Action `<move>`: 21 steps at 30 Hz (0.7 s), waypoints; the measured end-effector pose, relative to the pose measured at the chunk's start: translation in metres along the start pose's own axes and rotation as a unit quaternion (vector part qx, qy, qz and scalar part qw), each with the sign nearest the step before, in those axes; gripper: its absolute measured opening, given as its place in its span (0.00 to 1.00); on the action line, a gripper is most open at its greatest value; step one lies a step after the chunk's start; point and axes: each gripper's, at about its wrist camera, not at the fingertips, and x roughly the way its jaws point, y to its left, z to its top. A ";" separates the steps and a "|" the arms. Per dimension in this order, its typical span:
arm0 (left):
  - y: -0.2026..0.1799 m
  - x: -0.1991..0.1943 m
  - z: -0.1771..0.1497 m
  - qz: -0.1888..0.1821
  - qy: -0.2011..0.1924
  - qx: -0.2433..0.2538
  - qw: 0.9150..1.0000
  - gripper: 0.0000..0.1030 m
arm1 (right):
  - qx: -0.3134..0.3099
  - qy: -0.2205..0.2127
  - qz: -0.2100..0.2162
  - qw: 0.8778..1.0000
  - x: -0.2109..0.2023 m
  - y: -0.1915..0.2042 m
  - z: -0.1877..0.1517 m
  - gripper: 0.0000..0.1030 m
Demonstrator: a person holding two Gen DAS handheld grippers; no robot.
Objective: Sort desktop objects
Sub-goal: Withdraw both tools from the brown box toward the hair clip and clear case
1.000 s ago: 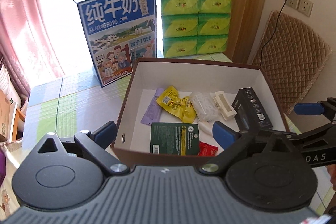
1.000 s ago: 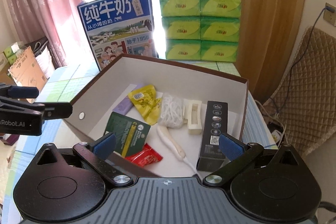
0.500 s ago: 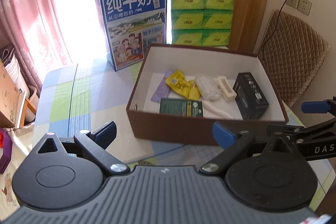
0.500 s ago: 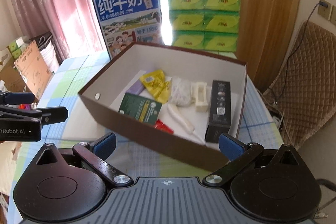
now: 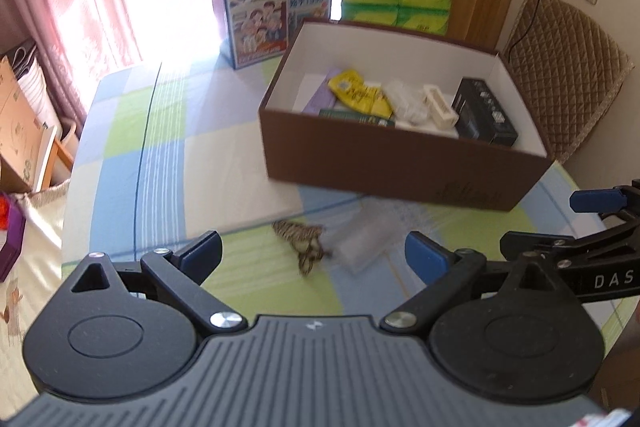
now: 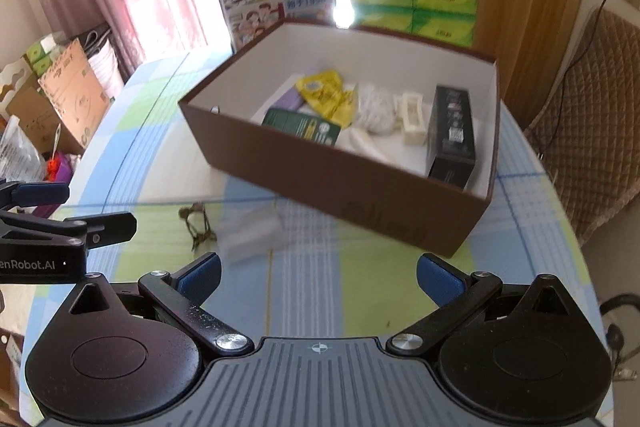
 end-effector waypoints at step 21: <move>0.028 0.027 -0.050 0.022 0.059 -0.022 0.998 0.93 | 0.014 0.058 0.009 0.998 0.046 0.012 -0.034 0.98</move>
